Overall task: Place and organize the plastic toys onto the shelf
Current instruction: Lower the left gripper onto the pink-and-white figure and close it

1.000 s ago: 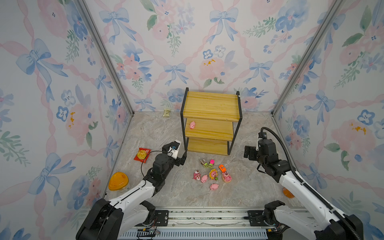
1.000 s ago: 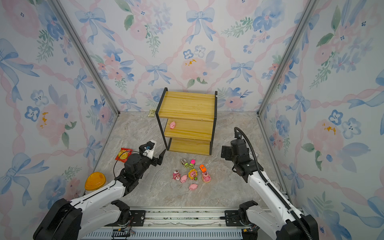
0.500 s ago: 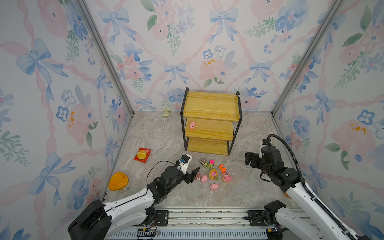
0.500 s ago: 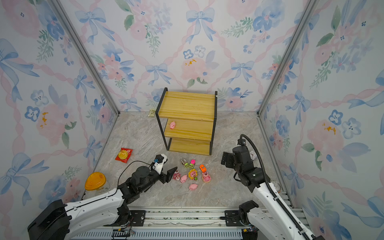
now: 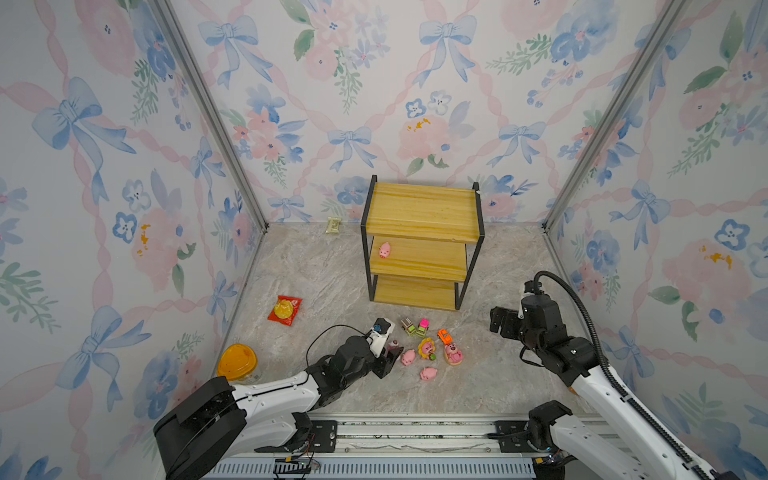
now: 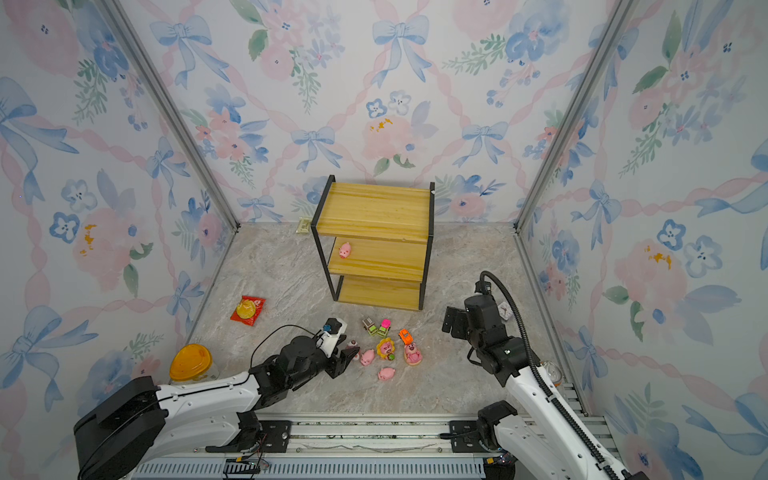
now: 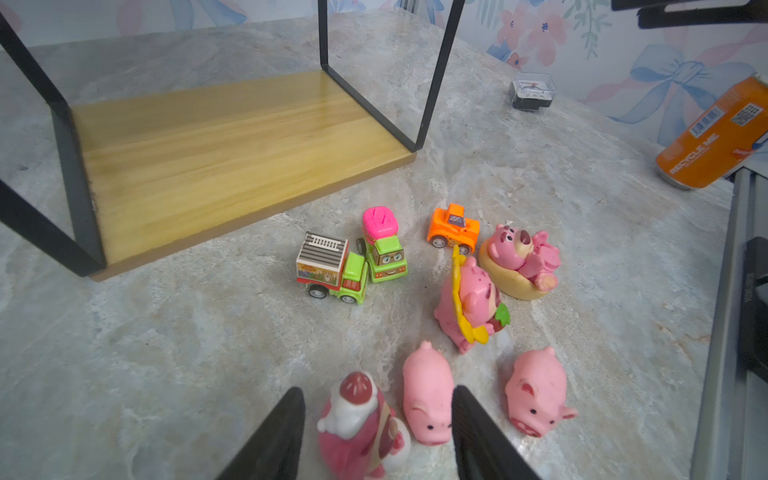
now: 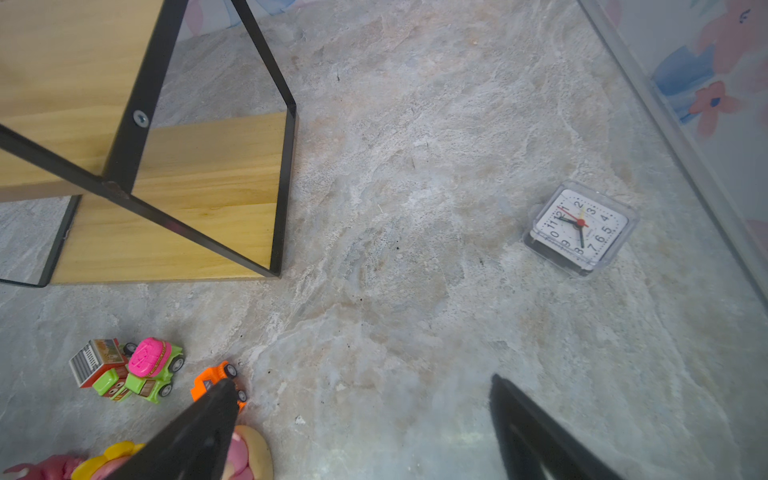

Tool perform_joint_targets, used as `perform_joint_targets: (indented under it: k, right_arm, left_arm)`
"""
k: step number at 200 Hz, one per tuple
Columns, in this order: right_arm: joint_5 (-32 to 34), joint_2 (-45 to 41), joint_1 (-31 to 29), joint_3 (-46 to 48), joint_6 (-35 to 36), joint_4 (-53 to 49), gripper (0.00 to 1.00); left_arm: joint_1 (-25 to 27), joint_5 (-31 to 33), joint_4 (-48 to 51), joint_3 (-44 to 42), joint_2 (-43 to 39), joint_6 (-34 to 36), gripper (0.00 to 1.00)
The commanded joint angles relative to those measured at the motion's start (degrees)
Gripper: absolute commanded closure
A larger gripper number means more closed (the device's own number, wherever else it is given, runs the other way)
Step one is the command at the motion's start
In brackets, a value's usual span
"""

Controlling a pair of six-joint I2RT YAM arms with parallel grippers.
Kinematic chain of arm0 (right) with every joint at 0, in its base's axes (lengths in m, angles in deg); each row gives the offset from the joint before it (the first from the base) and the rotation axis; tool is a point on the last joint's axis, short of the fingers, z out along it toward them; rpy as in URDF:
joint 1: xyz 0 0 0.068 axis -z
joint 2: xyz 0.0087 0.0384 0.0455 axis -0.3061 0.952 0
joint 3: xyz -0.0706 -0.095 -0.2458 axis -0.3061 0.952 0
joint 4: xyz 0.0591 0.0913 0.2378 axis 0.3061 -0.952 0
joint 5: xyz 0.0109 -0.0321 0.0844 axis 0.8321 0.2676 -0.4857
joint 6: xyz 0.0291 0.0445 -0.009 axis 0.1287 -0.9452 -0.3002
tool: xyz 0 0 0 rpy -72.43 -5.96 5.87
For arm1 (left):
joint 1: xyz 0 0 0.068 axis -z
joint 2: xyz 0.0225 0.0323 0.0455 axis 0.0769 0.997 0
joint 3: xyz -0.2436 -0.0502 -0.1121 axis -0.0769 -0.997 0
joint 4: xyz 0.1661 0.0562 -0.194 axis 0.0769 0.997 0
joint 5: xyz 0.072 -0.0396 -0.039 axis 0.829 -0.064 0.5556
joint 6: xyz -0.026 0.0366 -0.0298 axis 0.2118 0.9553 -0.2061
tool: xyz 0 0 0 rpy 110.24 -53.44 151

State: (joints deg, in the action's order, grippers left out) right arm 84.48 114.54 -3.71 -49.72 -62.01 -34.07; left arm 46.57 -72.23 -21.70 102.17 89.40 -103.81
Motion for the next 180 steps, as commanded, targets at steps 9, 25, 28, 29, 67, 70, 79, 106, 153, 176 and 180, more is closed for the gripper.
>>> perform_joint_targets:
  k: [9, 25, 28, 29, 67, 70, 79, 106, 153, 176, 180]
  right_arm:
    - [-0.31, 0.39, -0.60, 0.73, -0.69, -1.11, 0.03]
    - [-0.33, 0.56, -0.56, 0.80, -0.78, -0.96, 0.03]
    - [-0.33, 0.56, -0.56, 0.81, -0.74, -0.95, 0.03]
    - [-0.29, 0.52, -0.58, 0.78, -0.72, -0.88, 0.03]
    - [-0.25, 0.38, -0.61, 0.98, -0.43, -0.89, 0.03]
    - [-0.24, 0.36, -0.56, 1.00, -0.36, -0.82, 0.03]
    - [-0.24, 0.31, -0.61, 1.06, -0.34, -0.84, 0.03]
    - [-0.07, 0.17, -0.59, 1.07, -0.34, -0.69, 0.03]
    - [-0.02, -0.03, -0.61, 1.37, -0.43, -0.49, 0.03]
    - [0.34, -0.34, -0.57, 1.36, -0.43, -0.68, 0.03]
    - [0.37, -0.44, -0.61, 1.36, -0.43, -0.64, 0.03]
  left_arm:
    - [0.20, 0.11, 0.07, 0.70, 2.70, -2.03, 0.47]
    - [0.18, -0.52, 0.12, 1.49, 4.68, -2.20, 0.49]
    - [0.24, -0.78, 0.12, 1.67, 5.09, -2.14, 0.49]
    - [0.25, -0.87, 0.12, 1.71, 5.26, -2.13, 0.49]
    - [0.35, -1.33, 0.03, 3.58, 9.74, -2.92, 0.49]
    - [0.35, -1.29, 0.02, 3.69, 10.03, -2.92, 0.50]
    - [0.31, -1.19, 0.03, 4.11, 10.79, -3.21, 0.51]
    - [0.28, -1.06, 0.03, 4.56, 12.18, -3.87, 0.53]
    - [0.32, -0.57, 0.03, 4.43, 13.79, -4.39, 0.57]
    - [0.26, 1.10, -0.02, 4.70, 14.72, -5.44, 0.65]
    - [0.30, 1.24, -0.05, 4.77, 14.90, -5.45, 0.65]
